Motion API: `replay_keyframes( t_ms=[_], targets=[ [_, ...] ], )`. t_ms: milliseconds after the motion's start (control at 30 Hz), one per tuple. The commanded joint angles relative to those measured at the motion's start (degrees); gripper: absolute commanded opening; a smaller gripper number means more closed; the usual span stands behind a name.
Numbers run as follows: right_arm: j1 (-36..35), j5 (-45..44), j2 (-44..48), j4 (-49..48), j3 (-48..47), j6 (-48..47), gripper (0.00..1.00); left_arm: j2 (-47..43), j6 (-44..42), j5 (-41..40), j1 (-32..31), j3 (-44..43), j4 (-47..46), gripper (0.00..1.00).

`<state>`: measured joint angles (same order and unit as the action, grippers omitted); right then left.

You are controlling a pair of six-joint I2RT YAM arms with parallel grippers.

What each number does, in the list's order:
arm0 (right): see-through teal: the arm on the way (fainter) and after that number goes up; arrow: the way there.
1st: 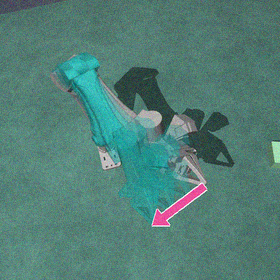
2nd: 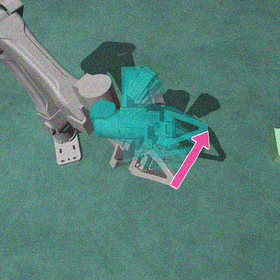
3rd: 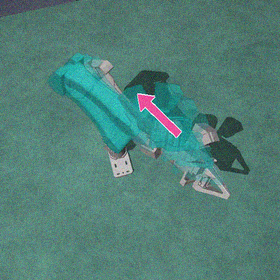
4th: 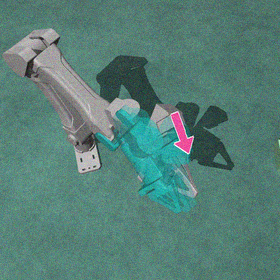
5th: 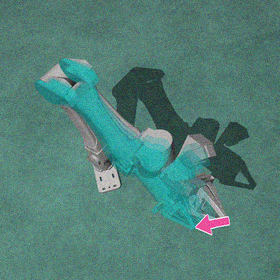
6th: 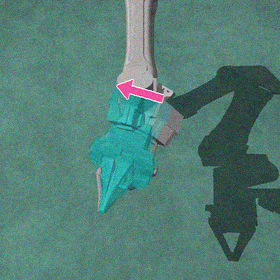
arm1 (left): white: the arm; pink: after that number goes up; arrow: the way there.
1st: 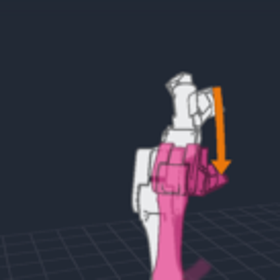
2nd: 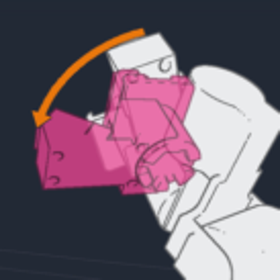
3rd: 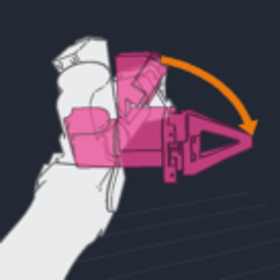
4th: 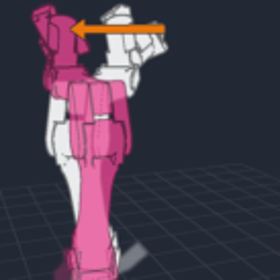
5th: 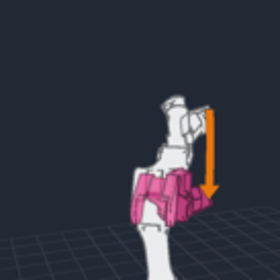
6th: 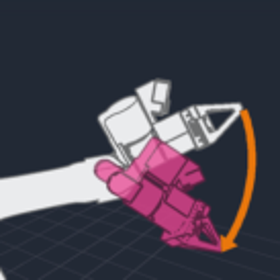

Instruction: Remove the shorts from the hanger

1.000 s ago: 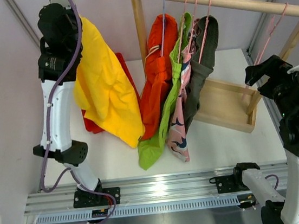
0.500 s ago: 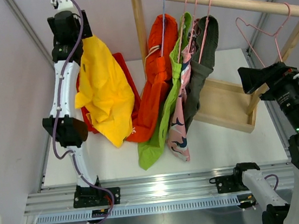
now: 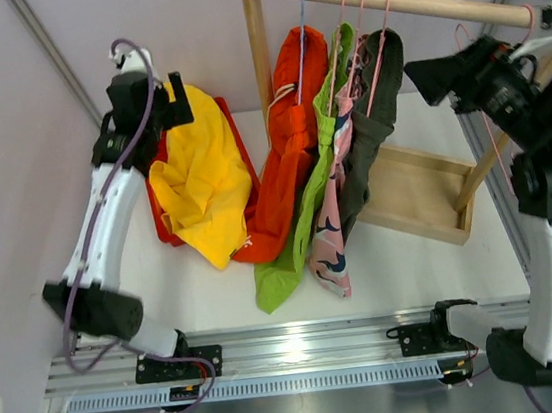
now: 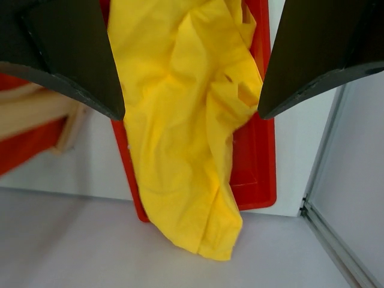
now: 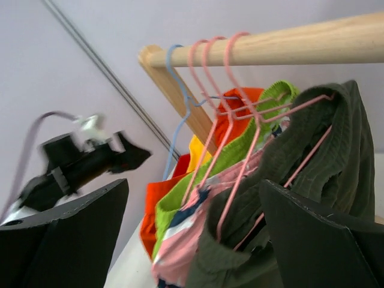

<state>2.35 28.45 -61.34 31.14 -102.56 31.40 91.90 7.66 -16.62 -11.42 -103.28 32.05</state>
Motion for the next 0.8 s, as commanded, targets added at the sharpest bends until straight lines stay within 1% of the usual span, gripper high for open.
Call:
replay_keyframes(
  t_ms=[0, 33, 67, 100, 133, 167, 233, 333, 367, 433, 500, 633, 700, 767],
  targets=[
    [-2.2, -3.5, -4.9, -3.8, -0.7, -1.2, 0.98, -16.6, 1.8, 2.9, -2.1, 12.4, -5.9, 0.99],
    [-4.2, -4.3, -5.9, -4.0, -1.0, -1.5, 0.97, -19.4, 2.3, 3.4, -2.3, 14.8, -6.6, 0.99],
    [-6.4, -4.8, -8.0, -4.1, -1.4, -2.2, 0.91, -22.3, 3.1, 4.3, -2.5, 20.1, -7.3, 0.99],
    [-7.5, -6.9, -9.0, -3.4, -1.9, -3.4, 0.91, -27.5, 3.9, 5.2, -2.5, 22.6, -8.4, 0.99],
    [-8.8, -8.2, -10.1, -2.9, -3.1, -4.1, 0.89, -29.9, 4.4, 7.5, -2.5, 28.9, -9.2, 0.99],
    [-11.3, -9.1, -11.1, -2.6, -3.3, -4.8, 0.85, -32.1, 5.0, 8.7, -2.5, 30.8, -9.8, 0.99],
    [-13.2, -11.5, -13.2, -2.5, -3.5, -5.6, 0.84, -36.9, 5.3, 10.5, -2.6, 35.2, -9.6, 0.99],
    [-15.6, -14.6, -14.8, -3.1, -3.1, -6.2, 0.8, -40.3, 5.2, 10.7, -2.6, 37.3, -7.5, 0.99],
    [-16.1, -15.3, -14.9, -3.7, -2.3, -6.2, 0.76, -40.9, 4.9, 10.8, -2.6, 38.0, -7.2, 0.99],
    [-16.8, -16.9, -14.9, -4.4, -1.2, -6.2, 0.72, -42.4, 4.6, 11.3, -2.6, 39.1, -6.5, 0.99],
    [-17.0, -18.6, -14.9, -4.8, -0.2, -6.1, 0.64, -43.7, 4.7, 11.5, -2.7, 41.1, -6.9, 0.99],
    [-17.1, -20.3, -14.2, -4.6, 1.7, -6.2, 0.6, -46.0, 4.4, 11.3, -2.8, 43.2, -8.3, 0.99],
    [-17.1, -21.4, -13.3, -5.4, 3.1, -6.3, 0.55, -46.5, 4.4, 10.9, -2.9, 44.2, -9.1, 0.99],
    [-17.1, -21.8, -12.0, -6.6, 5.4, -6.3, 0.54, -46.5, 4.5, 11.0, -3.1, 45.0, -9.7, 0.99]
  ],
)
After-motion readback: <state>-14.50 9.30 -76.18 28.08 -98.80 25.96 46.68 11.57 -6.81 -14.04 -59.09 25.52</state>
